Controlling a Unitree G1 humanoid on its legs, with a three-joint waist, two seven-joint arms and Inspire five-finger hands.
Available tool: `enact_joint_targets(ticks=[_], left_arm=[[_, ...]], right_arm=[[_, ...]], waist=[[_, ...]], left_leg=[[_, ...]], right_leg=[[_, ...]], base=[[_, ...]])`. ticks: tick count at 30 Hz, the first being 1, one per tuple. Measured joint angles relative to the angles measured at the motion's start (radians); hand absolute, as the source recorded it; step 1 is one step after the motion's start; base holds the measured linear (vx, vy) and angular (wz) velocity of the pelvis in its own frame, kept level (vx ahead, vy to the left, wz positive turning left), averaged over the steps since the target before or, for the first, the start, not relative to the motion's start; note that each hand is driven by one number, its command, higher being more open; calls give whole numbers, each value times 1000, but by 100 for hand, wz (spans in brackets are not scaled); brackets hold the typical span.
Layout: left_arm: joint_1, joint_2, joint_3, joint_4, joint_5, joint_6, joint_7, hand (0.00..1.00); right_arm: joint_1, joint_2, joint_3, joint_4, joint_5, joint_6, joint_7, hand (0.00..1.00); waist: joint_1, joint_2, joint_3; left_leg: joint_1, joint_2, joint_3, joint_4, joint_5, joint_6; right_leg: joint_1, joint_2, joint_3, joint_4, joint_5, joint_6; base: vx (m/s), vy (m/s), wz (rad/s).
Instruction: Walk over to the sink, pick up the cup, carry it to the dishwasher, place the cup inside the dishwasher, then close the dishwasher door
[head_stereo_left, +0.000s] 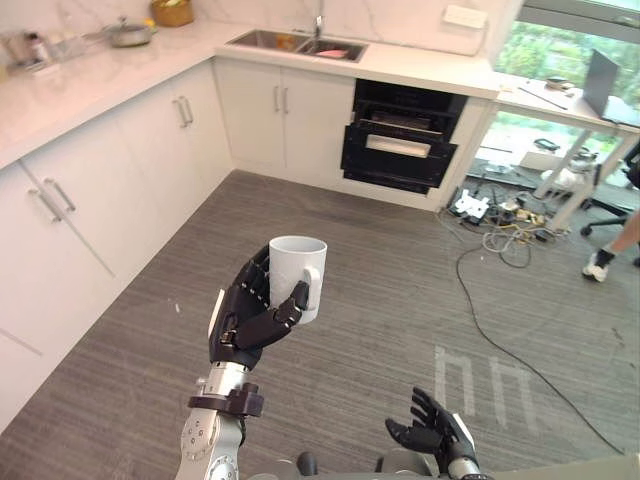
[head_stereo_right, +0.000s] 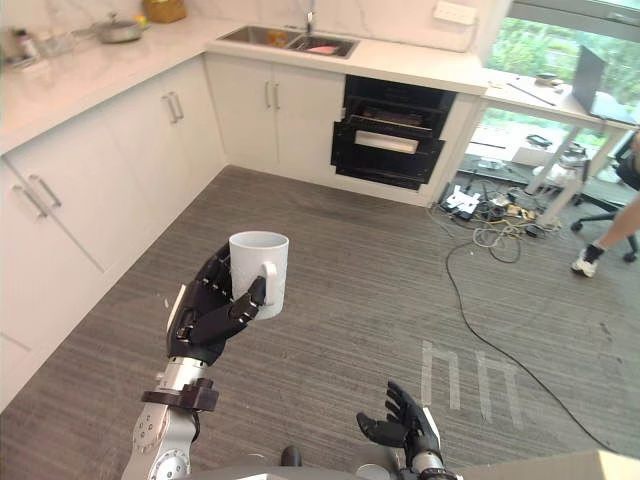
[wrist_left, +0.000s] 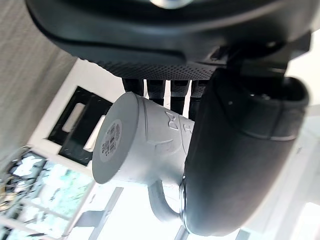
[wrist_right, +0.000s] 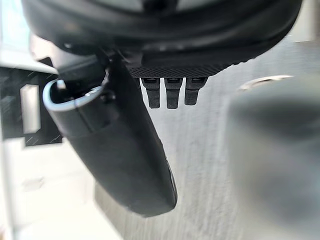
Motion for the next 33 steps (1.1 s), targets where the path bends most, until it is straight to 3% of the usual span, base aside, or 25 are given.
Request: enact_joint_targets(ticks=[1,2,3,4,5,7,9,10,11,12,13,14,15,16,18,20,22,23,24,26,28,29,30,32,33], left_arm=[[-2,1,-1,-8,0,-3,0,30],[-21,5,-1,-33,0,-8,2,30],[-36,1,-2,-35,-1,-12,2,30],[-38,-2,6,-30,-3,-5,5,30],[-33,0,6,-28,-7,-2,5,30],[-28,10,-7,-30,-8,-5,-18,30],[9,8,-12,-33,-9,-20,-23,30],[67,1,-9,-33,-20,-32,-23,30],[99,-7,-16,-35,-29,-45,-26,30],[97,-15,-21,-32,-29,-44,-27,30],[114,-32,-27,-24,-29,-44,-29,30],[130,-50,-26,-17,-29,-44,-29,30],[127,-50,-27,-16,-30,-46,-30,30],[108,-52,-31,-16,-39,-48,-42,30],[76,-49,-33,-16,-40,-48,-64,30],[47,-42,-34,-21,-39,-46,-71,30],[30,-45,-42,-39,-39,-42,-69,30],[34,-43,-48,-68,-38,-41,-67,30],[40,-34,-56,-74,-37,-40,-66,30],[24,-21,-50,-73,-37,-28,-57,30],[21,-12,-57,-59,-36,-13,-53,30],[21,3,-61,-49,-36,1,-49,30],[22,5,-63,-42,-36,5,-47,30],[30,0,-72,-24,-27,7,-45,30],[29,0,-77,-24,-26,5,-46,30]], right_arm=[[1,5,4,-14,1,-2,5,90],[17,19,16,-73,3,-21,15,90],[21,15,17,-95,4,-34,19,90],[18,10,41,-101,3,-32,29,90],[30,9,47,-104,3,-31,37,90],[84,6,77,-141,3,-25,58,90],[113,2,98,-179,2,-7,68,90],[130,-7,118,-199,2,1,69,90],[146,-15,132,-231,3,-5,68,90],[149,-18,128,-243,4,-3,64,90],[154,-29,130,-245,3,4,58,90],[166,-37,131,-246,3,3,59,90],[168,-35,129,-247,4,2,57,90],[162,-33,125,-247,8,3,47,90],[145,-39,114,-261,39,3,34,90],[144,-48,109,-302,57,5,20,90],[131,-64,108,-307,83,4,5,90],[107,-75,111,-282,84,3,2,90],[79,-68,116,-227,83,6,-6,90],[46,-33,131,-193,83,20,-19,90],[23,4,130,-187,83,31,-25,90],[13,23,130,-174,83,32,-25,90],[13,26,130,-169,83,32,-25,90],[38,27,129,-142,82,32,-24,90],[47,27,129,-142,82,30,-24,90]], waist=[[-1,-4,-3],[-13,-30,3],[-12,-21,19],[-5,-38,19],[-13,-24,12],[-38,-23,1],[-41,-23,-23],[-38,-3,-55],[-49,37,-68],[-51,57,-58],[-30,73,-62],[-11,74,-72],[-6,72,-80],[7,69,-90],[20,62,-88],[35,30,-74],[63,28,-73],[81,32,-78],[107,6,-114],[99,-39,-138],[93,-58,-138],[87,-67,-134],[83,-67,-131],[63,-42,-113],[57,-31,-110]], left_leg=[[12,-3,-5,-20,-7,-7],[-31,1,22,184,-108,22],[-38,9,18,241,-168,12],[-34,-3,19,311,-224,8],[-39,-3,5,334,-245,7],[-43,-3,-69,400,-303,3],[-39,1,-105,424,-353,-2],[-2,29,-101,410,-380,-21],[-40,93,-78,615,-402,-30],[-78,128,-59,731,-390,-30],[-139,190,5,907,-294,-24],[-176,249,74,1047,-138,-20],[-195,268,86,1087,-141,-26],[-240,298,114,1102,-198,-38],[-315,323,181,1032,-273,-57],[-378,291,258,860,-291,-71],[-426,240,231,617,-225,-118],[-434,215,180,457,-108,-127],[-427,198,184,485,-42,-60],[-430,182,203,582,-154,-36],[-367,167,216,599,-230,-31],[-287,148,222,552,-257,-31],[-241,140,225,524,-266,-36],[-20,130,235,375,-271,-37],[24,135,235,338,-271,-38]], right_leg=[[-11,16,-6,-43,-2,-3],[-42,2,-17,-135,-15,-34],[-51,3,-26,-137,-20,-38],[-82,-12,4,-149,-17,-39],[-97,-6,11,-167,-13,-38],[-108,4,29,-214,2,-42],[-102,13,18,-218,0,-44],[-52,48,-1,-245,-10,-58],[15,92,-39,-293,-17,-99],[42,102,-58,-291,-44,-100],[87,123,-58,-296,-71,-114],[165,131,-53,-346,-94,-115],[200,132,-57,-372,-100,-111],[250,128,-64,-417,-108,-104],[315,107,-62,-490,-101,-84],[422,46,-56,-574,-91,-67],[469,14,-14,-572,-85,-56],[500,13,45,-569,-85,-56],[516,-10,126,-556,-81,-55],[500,-41,199,-477,-16,-28],[435,-55,246,-275,124,14],[345,-64,270,-59,203,79],[299,-71,266,49,202,77],[158,-71,179,290,121,-13],[126,-60,155,299,99,-18]], base=[[199,-9,51],[224,-44,41],[280,-69,26],[181,-81,11],[212,-92,36],[325,-150,104],[389,-189,68],[530,-172,40],[551,-152,52],[554,-105,43],[554,-68,9],[588,-44,-3],[648,-3,5],[637,33,10],[732,78,11],[743,153,19],[566,204,1],[707,331,-36],[879,402,-32],[785,339,-12],[703,298,-14],[494,203,-16],[821,303,-27],[565,143,-27],[467,66,-14]])
